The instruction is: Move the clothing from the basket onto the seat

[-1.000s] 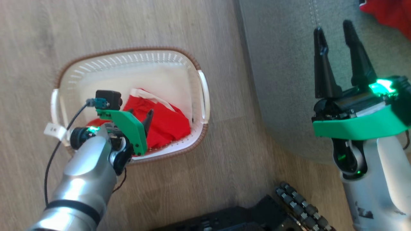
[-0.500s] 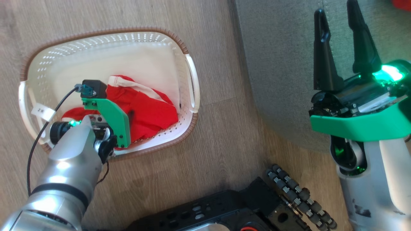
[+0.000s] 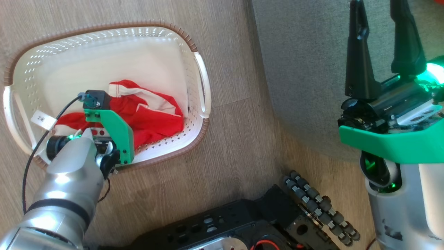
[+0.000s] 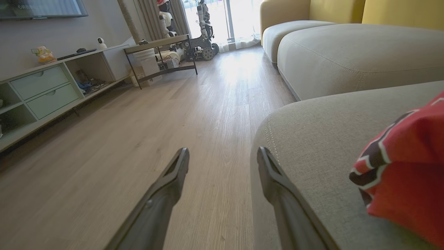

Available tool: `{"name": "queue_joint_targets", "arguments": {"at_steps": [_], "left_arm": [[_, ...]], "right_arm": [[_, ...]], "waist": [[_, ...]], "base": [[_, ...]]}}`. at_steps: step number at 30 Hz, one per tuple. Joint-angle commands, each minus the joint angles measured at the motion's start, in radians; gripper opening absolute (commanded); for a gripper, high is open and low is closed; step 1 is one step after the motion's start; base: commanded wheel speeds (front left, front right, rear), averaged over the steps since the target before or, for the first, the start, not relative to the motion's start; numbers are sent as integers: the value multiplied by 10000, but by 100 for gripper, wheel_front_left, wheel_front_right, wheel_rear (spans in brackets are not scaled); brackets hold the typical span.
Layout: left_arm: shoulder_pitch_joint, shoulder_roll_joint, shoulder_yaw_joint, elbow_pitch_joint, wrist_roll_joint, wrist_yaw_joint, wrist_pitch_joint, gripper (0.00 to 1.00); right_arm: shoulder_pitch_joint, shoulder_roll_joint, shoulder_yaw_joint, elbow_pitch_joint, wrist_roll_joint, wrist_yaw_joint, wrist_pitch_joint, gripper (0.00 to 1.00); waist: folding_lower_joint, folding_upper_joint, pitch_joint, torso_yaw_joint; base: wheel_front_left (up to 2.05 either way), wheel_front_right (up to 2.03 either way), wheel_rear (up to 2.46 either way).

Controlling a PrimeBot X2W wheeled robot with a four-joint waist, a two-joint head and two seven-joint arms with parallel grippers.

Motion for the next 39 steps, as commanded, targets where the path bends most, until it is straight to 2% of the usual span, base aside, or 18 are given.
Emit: {"name": "queue_joint_targets", "arguments": {"at_steps": [1,20,39], "left_arm": [[59,257,140,11,-95,-54,-74,0],[139,146,-264,-279,-523,-60,-767,0],[1910,59,-1556,-1770,-1410,-61,-2961,0]], "right_arm": [[192,75,95,-391,-98,71,-61,100],[283,105,32,-200,-228,71,-61,100],[940,-461,-51,656,-62,71,-61,100]], "waist": [[-1,0,-4,0],[-1,0,-508,175],[-1,0,-4010,882]], "base": [[0,0,0],[0,0,0],[0,0,0]]}}
